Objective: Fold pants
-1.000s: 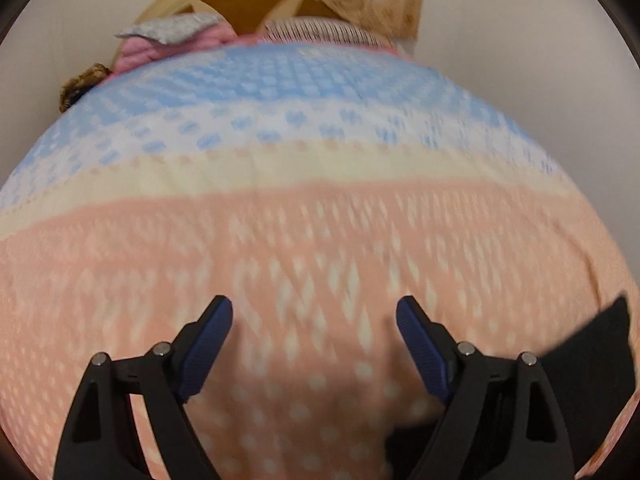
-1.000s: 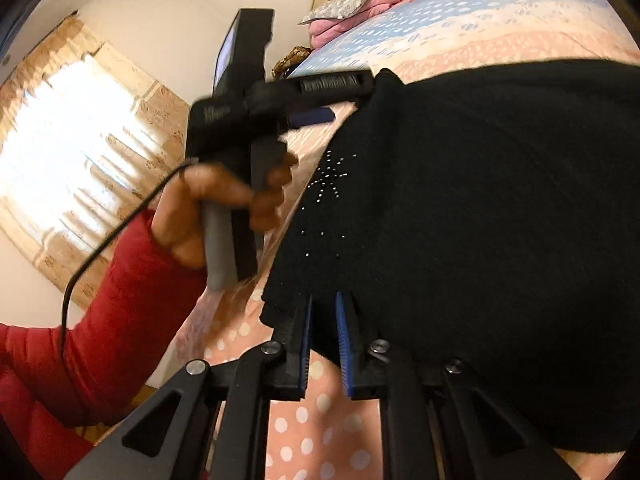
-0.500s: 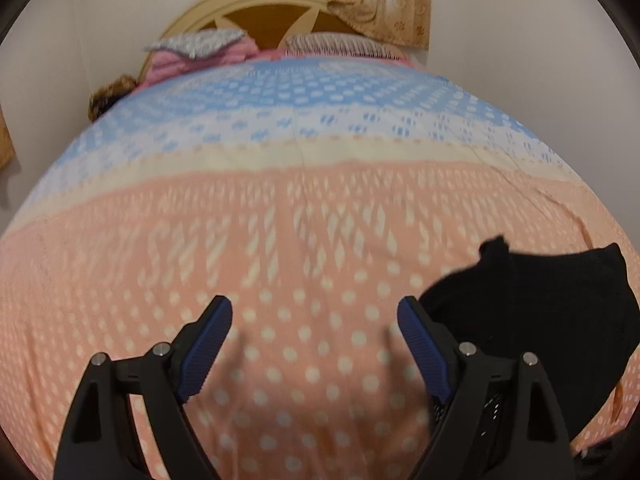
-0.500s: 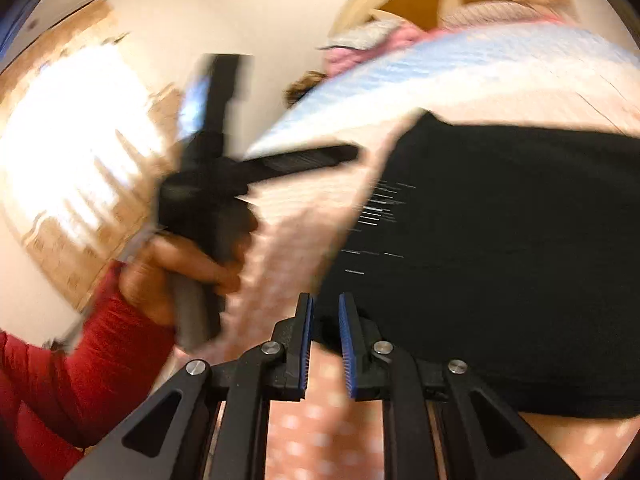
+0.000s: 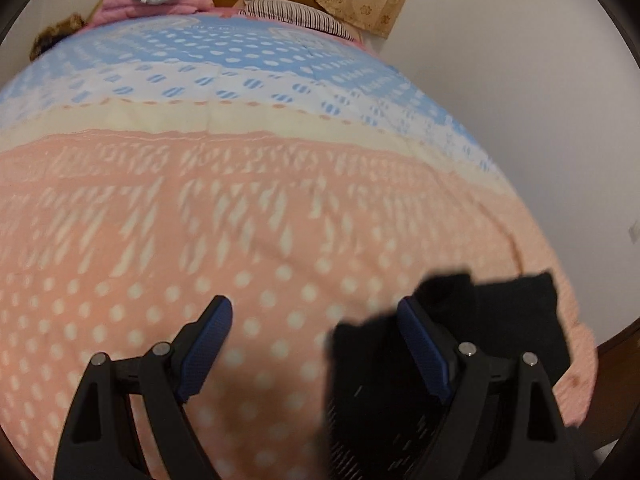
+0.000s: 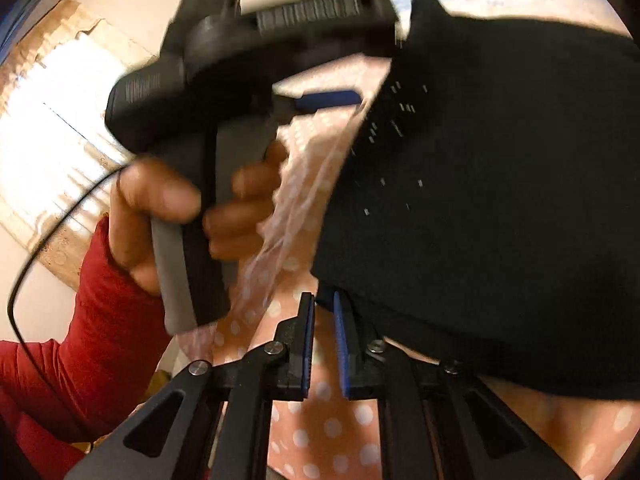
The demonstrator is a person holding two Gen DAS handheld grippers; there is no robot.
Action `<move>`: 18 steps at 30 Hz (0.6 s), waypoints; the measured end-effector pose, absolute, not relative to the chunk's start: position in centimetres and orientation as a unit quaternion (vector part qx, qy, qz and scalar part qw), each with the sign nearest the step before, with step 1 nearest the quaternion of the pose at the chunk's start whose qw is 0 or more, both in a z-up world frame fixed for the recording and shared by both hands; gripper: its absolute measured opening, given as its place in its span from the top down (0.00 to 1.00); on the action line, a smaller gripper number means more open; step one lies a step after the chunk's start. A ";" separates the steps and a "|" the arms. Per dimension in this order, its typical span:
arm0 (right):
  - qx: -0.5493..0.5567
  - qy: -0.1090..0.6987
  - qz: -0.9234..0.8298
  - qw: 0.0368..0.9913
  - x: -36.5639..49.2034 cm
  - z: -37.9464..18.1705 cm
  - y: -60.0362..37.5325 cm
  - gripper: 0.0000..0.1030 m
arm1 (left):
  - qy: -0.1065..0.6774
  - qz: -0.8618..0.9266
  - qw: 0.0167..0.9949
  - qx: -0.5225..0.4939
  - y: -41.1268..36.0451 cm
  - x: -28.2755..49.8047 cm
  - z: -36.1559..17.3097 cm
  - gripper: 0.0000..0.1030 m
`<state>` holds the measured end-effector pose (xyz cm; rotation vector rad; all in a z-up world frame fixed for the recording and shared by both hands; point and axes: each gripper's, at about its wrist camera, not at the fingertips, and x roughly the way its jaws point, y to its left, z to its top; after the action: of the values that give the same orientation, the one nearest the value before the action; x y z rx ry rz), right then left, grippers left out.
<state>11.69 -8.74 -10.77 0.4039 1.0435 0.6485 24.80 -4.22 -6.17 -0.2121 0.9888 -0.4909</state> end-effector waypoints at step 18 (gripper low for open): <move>0.255 0.325 0.157 0.897 5.8 -3.0 -22.0 0.89 | 0.342 -0.221 0.912 0.045 -8.6 17.2 -1.4 0.19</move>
<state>5.84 -22.04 -3.05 0.5289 0.6743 0.3258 17.18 -8.56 -1.38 0.0936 0.7053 -0.4561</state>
